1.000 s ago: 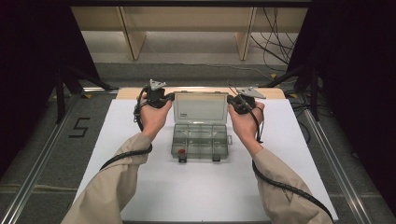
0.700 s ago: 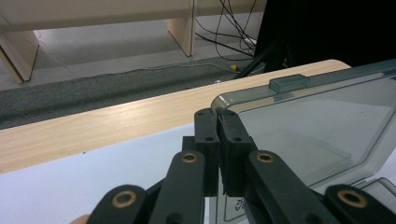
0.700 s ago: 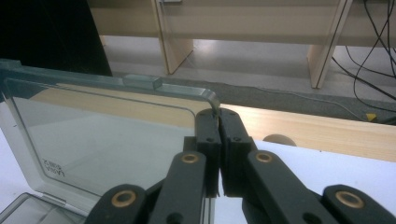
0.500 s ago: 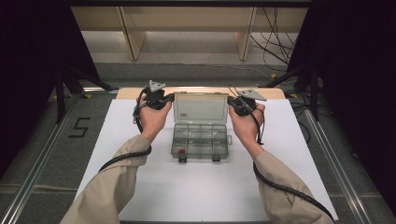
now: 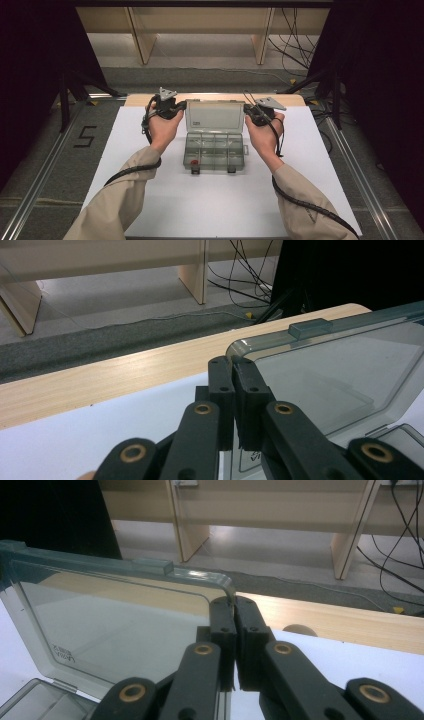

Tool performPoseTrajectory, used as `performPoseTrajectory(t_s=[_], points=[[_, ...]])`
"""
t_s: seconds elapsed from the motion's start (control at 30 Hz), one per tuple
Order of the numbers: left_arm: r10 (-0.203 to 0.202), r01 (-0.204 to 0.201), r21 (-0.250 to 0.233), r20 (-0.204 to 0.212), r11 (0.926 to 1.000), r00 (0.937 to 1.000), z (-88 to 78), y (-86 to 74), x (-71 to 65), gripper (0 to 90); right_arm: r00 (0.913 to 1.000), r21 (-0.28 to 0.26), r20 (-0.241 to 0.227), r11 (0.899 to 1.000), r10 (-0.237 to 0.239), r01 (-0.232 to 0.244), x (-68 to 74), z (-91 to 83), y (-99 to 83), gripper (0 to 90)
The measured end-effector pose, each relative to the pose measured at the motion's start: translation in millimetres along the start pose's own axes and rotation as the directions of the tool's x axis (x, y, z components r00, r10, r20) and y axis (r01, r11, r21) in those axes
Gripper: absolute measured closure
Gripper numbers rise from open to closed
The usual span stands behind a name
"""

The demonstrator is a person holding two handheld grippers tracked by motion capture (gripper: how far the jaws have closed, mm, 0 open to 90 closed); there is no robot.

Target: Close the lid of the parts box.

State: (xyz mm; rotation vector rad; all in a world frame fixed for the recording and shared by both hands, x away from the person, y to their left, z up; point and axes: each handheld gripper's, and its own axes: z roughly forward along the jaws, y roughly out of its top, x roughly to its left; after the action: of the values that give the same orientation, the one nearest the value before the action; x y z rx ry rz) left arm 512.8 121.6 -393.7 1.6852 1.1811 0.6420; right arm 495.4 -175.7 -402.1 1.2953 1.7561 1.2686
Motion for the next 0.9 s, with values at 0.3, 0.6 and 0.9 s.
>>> performPoseTrajectory(t_s=[0.3, 0.6, 0.9], points=[[0.005, -0.005, -0.014, 0.001, 0.9999, 1.0000, -3.4, -3.0, -1.5, 87.2, 1.0000, -0.007, 0.005, 1.000, -0.005, 0.005, 1.5, -3.0, -1.6, 88.3], [0.010, -0.010, -0.029, -0.002, 0.9995, 0.9999, -6.6, -6.2, -3.0, 87.2, 1.0000, -0.006, 0.004, 1.000, -0.003, 0.003, 3.2, -6.8, -3.2, 88.4], [0.024, -0.024, -0.038, -0.003, 0.9990, 0.9997, -9.8, -8.5, -4.6, 87.2, 0.9997, -0.026, 0.014, 0.999, -0.019, 0.019, 4.1, -8.7, -5.4, 88.4]])
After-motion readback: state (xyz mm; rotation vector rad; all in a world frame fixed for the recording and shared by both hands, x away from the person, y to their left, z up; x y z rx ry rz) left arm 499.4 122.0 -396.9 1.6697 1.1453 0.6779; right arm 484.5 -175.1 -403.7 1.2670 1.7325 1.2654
